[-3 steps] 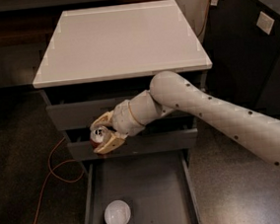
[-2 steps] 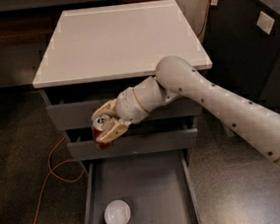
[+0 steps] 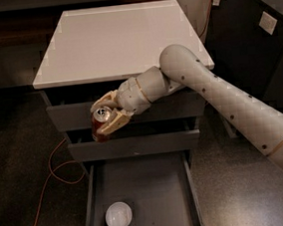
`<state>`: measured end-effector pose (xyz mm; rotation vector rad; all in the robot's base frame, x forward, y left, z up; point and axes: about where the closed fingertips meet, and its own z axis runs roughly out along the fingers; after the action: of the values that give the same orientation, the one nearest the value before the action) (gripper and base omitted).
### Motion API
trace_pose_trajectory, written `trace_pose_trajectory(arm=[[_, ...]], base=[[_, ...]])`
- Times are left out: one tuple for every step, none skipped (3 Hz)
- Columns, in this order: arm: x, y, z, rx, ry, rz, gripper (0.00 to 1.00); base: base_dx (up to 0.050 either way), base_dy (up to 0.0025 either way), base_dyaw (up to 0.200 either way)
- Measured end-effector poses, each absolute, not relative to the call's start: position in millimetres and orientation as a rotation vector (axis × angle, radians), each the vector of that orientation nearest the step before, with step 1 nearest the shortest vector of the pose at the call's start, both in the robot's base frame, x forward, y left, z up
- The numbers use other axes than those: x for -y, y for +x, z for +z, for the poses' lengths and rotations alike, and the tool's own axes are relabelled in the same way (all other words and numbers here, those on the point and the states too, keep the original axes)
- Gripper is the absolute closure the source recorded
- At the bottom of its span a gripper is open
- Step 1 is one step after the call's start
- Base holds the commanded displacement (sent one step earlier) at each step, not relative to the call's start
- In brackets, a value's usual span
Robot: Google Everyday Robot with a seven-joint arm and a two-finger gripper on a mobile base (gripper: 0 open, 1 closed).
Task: Pick coke can from bottom drawer and place on counter
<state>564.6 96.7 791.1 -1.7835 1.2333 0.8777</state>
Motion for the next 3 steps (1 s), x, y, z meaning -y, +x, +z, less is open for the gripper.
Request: trace_pose_trajectory(arm=[[-96.6, 564.8, 791.6, -1.228, -1.785, 0.877, 1.00], [-101.7, 565.8, 797.0, -1.283, -1.748, 0.858, 1.00], [-118.2, 567.7, 825.2, -1.411, -1.656, 0.797, 1.00]], base=[[0.000, 0.00000, 0.000], [0.000, 0.00000, 0.000], [0.000, 0.00000, 0.000]])
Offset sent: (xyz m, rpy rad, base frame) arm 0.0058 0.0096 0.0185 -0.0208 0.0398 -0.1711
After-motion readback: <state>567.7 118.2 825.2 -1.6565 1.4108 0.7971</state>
